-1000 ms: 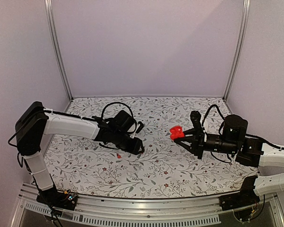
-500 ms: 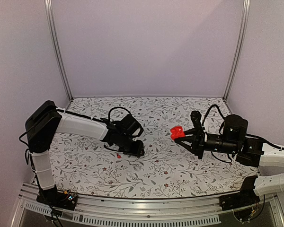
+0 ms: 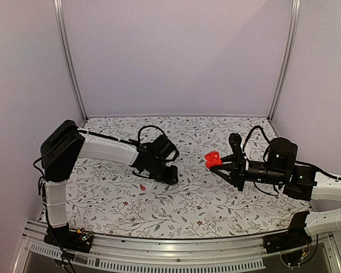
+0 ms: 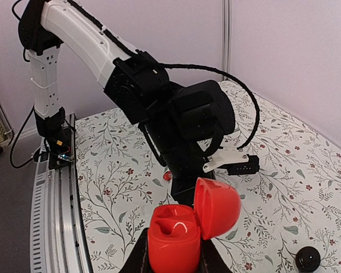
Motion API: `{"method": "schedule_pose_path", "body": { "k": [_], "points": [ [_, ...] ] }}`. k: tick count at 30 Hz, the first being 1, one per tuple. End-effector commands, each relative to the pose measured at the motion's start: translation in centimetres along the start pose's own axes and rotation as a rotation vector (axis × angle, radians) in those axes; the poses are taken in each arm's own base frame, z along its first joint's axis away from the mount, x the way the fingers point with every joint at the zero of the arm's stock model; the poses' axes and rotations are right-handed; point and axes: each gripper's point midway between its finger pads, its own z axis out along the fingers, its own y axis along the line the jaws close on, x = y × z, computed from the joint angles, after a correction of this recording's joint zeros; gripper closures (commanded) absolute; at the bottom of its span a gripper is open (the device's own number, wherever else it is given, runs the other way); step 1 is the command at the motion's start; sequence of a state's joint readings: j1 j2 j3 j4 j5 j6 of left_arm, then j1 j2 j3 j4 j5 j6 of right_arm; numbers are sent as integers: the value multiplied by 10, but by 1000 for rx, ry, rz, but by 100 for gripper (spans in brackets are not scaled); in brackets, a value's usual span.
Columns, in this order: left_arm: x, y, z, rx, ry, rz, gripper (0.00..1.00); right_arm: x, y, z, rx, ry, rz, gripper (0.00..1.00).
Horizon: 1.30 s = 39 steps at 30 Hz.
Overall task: Insert the wireless bluetooth earbuds into the charging case
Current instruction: Pick up the right earbud from the center of the board.
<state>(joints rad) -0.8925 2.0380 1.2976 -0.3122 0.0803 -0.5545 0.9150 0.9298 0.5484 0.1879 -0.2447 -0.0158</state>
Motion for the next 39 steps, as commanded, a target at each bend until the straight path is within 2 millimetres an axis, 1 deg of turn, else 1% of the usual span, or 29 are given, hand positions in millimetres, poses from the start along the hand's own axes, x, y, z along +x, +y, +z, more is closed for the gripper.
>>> {"method": "schedule_pose_path", "body": {
  "k": [1, 10, 16, 19, 23, 30, 34, 39],
  "points": [
    [9, 4, 6, -36, 52, 84, 68, -12, -3, -1, 11, -26, -6, 100],
    [17, 19, 11, -151, 166, 206, 72, -10, -2, 1, 4, -17, -5, 100],
    [21, 15, 16, -162, 210, 236, 74, -11, -3, 1, 8, -16, -6, 100],
    [21, 17, 18, -197, 214, 254, 74, -10, -4, 1, 9, -14, -6, 100],
    [26, 15, 20, -226, 238, 286, 74, -9, -3, 2, 7, -11, -7, 100],
    [33, 15, 20, -262, 258, 314, 76, -10, -3, 2, 7, -12, -7, 100],
    [33, 15, 19, -275, 262, 320, 76, -10, -3, 2, 6, -14, -8, 100],
    [32, 14, 18, -286, 263, 328, 79, -10, -3, 2, 6, -14, -9, 100]
  ]
}}
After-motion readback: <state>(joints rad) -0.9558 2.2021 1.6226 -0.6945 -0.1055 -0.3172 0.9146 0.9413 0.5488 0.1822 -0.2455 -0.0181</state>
